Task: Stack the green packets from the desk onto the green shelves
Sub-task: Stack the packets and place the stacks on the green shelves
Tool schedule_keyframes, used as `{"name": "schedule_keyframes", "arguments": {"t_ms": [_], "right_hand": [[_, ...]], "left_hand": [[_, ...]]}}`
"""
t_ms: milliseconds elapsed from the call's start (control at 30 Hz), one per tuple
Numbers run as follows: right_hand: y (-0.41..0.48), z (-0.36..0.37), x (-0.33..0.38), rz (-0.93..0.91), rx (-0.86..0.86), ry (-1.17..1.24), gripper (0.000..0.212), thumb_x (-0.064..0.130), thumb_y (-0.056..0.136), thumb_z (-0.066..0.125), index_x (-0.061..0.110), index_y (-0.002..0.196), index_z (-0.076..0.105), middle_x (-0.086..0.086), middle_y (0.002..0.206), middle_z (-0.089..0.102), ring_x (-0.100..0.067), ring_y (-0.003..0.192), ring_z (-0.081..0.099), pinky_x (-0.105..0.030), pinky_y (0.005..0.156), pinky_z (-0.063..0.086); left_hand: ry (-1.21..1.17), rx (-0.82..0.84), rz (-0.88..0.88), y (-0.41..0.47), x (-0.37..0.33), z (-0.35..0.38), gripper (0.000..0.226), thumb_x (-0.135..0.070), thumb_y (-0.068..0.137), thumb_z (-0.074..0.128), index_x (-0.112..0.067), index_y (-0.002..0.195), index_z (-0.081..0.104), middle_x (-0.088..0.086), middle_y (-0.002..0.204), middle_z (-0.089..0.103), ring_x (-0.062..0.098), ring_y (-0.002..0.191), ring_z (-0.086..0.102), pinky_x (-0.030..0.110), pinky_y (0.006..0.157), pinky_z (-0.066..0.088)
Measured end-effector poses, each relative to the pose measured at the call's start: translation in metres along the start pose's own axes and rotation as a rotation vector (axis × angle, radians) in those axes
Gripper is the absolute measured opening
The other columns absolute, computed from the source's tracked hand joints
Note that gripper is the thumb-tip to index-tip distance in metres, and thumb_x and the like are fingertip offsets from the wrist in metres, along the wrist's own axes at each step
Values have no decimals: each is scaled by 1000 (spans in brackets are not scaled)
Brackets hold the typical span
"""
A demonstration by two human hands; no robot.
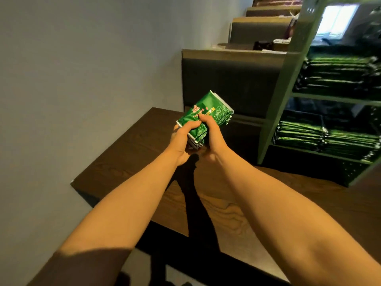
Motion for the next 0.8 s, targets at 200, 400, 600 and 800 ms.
{"name": "schedule_keyframes", "arguments": {"t_ms": [200,400,600,800], "right_hand": [[-64,36,58,74,94,104,56,43,89,75,12,135,66,-17,125,73,-29,110,72,-42,91,60],[-112,24,124,-49,49,107,61,59,91,63,19,138,63,-11,127,73,-26,114,71,-39,85,56],[-147,-35,201,-329,-281,144,146,65,36,96,24,159,28,-17,135,63,-36,110,72,-61,83,60],[-217,-73,276,-637,-391,180,112,56,55,84,18,149,36,-9,130,65,-26,109,70,-52,93,60]], "left_hand": [[82,-16,-4,-26,-64,21,74,-31,53,81,-12,123,66,19,118,70,37,108,68,55,94,53],[182,133,79,-57,-101,88,65,-29,63,78,-12,124,65,17,115,71,35,107,68,53,96,53],[267,320,50,-83,-110,173,47,-29,79,69,-9,122,66,18,115,71,34,107,68,39,84,58],[352,565,-27,-119,-124,269,27,-34,88,57,-13,99,69,11,96,71,24,89,66,34,86,51]]}}
Point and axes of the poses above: each hand's wrist, its own y-axis towards the middle knuckle, its own z-axis out of the palm, x = y × z, the point moved 3 cm from there along y, towards the middle knuckle
